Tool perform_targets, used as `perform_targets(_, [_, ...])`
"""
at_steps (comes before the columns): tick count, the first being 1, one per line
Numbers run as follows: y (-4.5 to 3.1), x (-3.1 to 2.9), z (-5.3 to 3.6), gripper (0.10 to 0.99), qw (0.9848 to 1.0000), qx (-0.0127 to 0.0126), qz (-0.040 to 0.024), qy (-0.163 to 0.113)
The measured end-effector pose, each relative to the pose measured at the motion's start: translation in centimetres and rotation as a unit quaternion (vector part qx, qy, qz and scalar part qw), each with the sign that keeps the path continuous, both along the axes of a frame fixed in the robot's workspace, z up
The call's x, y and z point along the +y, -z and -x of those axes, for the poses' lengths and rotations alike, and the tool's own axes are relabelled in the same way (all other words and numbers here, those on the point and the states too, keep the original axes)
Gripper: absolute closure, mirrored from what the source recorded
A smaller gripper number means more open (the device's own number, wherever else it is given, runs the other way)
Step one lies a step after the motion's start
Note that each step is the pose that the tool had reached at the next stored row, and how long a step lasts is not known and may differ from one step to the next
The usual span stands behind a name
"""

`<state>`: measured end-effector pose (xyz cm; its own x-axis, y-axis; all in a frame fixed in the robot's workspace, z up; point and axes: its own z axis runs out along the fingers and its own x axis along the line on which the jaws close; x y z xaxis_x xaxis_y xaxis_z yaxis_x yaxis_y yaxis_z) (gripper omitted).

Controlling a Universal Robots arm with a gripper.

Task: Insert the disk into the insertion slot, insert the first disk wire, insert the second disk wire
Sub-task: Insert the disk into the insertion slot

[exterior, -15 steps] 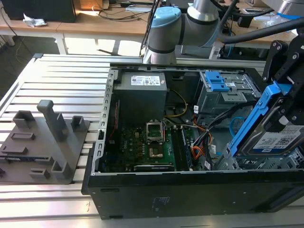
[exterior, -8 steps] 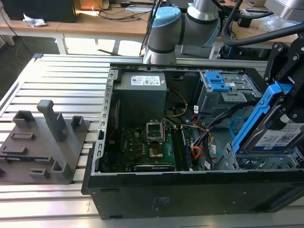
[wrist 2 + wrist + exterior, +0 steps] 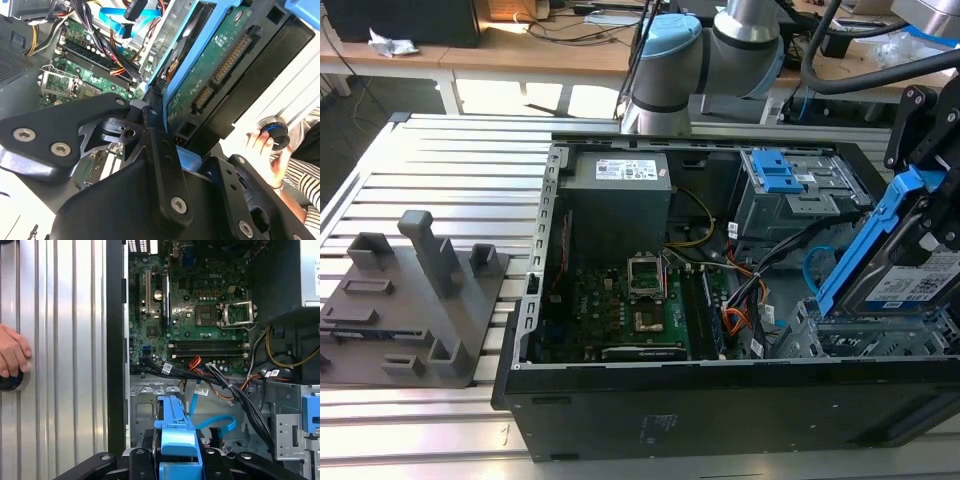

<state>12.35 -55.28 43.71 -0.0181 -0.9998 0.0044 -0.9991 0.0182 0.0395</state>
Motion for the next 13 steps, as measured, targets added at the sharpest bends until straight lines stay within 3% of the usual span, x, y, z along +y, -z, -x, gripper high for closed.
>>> perform_targets(4, [0.06, 0.16, -0.39, 0.718, 1.0, 0.0, 0.0, 0.0])
perform_targets(6, [0.54, 0.16, -0.43, 0.718, 1.0, 0.0003, 0.0, 0.0])
perform_targets(8, [0.99, 0.17, -0.44, 0.718, 1.0, 0.0005, 0.0001, 0.0])
perform_targets(13, [1.16, 0.38, -0.13, 0.718, 1.0, 0.0005, 0.0, 0.0])
